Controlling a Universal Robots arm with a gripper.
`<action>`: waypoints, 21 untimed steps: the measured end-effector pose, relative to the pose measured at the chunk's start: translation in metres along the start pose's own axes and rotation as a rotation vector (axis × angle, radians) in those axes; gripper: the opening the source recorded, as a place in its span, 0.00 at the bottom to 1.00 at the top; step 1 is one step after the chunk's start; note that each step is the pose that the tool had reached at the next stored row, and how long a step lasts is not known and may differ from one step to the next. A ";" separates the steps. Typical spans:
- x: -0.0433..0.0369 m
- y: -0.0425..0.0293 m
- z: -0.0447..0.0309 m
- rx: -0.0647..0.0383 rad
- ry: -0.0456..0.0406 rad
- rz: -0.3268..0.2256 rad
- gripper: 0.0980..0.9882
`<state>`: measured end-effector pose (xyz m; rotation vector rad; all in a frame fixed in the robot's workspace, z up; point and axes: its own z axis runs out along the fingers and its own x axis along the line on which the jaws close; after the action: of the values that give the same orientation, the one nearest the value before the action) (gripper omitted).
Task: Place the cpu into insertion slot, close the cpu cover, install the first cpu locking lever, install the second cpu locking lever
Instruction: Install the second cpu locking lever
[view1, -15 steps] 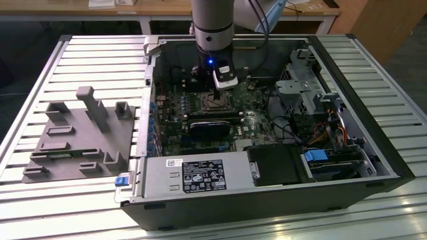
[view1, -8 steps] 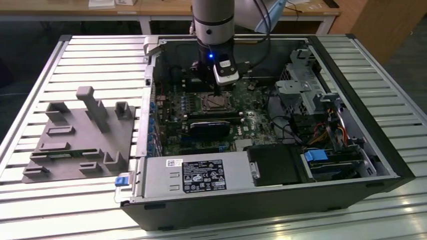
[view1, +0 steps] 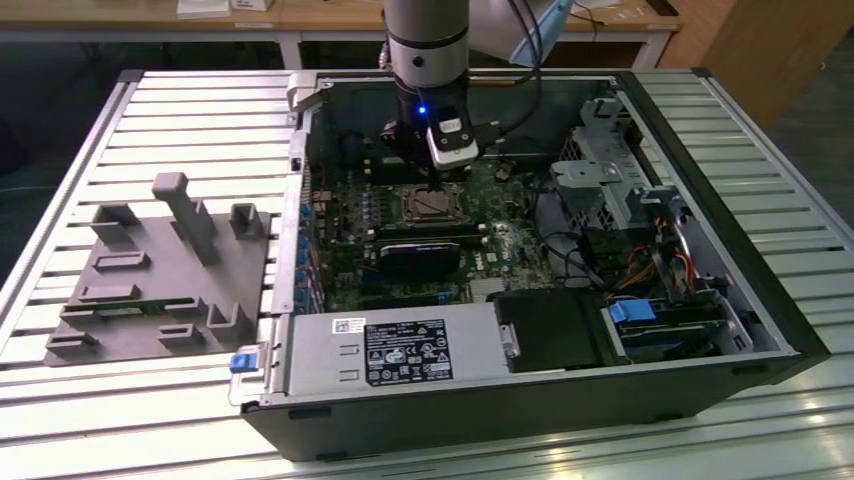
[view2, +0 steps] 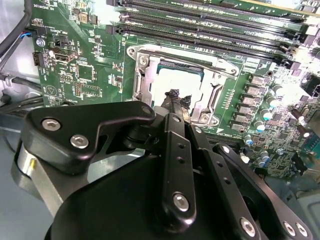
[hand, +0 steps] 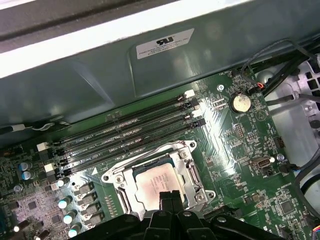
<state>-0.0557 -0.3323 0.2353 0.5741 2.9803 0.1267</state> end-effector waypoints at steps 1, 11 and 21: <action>0.0000 0.0000 0.0000 0.000 0.0000 0.000 0.00; -0.0027 -0.0068 -0.0005 0.000 0.0000 0.000 0.00; -0.0073 -0.0179 -0.0012 0.000 0.0000 0.000 0.00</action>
<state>-0.0557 -0.3517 0.2354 0.5742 2.9802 0.1267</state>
